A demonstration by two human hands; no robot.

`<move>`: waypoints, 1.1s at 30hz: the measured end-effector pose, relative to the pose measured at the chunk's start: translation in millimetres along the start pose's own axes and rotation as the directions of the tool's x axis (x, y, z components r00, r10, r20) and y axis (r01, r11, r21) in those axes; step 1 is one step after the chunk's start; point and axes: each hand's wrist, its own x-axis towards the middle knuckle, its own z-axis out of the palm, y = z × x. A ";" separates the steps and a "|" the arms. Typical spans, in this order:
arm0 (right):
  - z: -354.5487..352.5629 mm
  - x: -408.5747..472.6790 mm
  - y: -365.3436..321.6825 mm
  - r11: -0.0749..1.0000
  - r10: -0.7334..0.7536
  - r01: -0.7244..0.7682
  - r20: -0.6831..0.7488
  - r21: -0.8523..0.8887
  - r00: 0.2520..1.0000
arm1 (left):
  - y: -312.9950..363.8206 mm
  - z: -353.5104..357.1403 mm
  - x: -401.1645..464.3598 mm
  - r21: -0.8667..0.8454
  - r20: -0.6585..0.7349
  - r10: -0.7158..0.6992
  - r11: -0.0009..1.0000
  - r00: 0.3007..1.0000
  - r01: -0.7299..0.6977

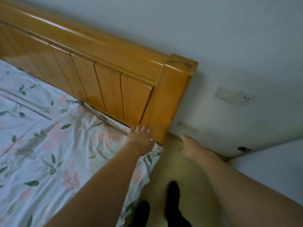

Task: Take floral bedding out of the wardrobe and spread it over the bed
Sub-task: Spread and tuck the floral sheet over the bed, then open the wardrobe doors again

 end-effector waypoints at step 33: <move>-185.1 -409.0 321.0 0.594 0.802 -0.239 -0.541 0.769 0.252 | 630.0 -240.4 -93.6 0.329 -0.255 0.963 0.008 -0.081 -0.944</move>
